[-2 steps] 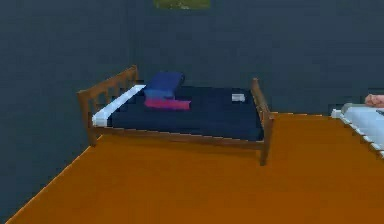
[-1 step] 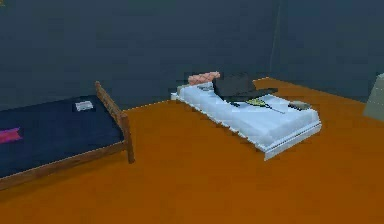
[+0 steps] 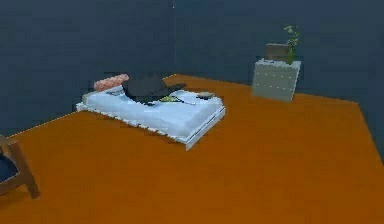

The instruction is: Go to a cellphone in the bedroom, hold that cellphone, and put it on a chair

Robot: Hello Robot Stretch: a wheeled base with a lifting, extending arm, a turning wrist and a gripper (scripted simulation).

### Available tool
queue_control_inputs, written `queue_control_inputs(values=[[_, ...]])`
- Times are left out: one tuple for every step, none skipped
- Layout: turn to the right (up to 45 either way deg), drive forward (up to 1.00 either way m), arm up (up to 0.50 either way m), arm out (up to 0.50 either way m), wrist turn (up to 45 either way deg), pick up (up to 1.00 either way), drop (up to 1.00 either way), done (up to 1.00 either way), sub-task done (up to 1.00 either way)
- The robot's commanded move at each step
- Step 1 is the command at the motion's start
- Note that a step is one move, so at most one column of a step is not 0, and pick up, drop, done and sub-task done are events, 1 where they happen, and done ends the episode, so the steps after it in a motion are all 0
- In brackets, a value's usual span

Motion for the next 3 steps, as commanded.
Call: queue_control_inputs(values=[[3.0, 0.00, 0.00, 0.00, 0.0, 0.00, 0.00, 0.00, 0.00], [0.0, 0.10, 0.00, 0.00, 0.0, 0.00, 0.00, 0.00, 0.00], [-45.0, 0.00, 0.00, 0.00, 0.0, 0.00, 0.00, 0.00, 0.00]])
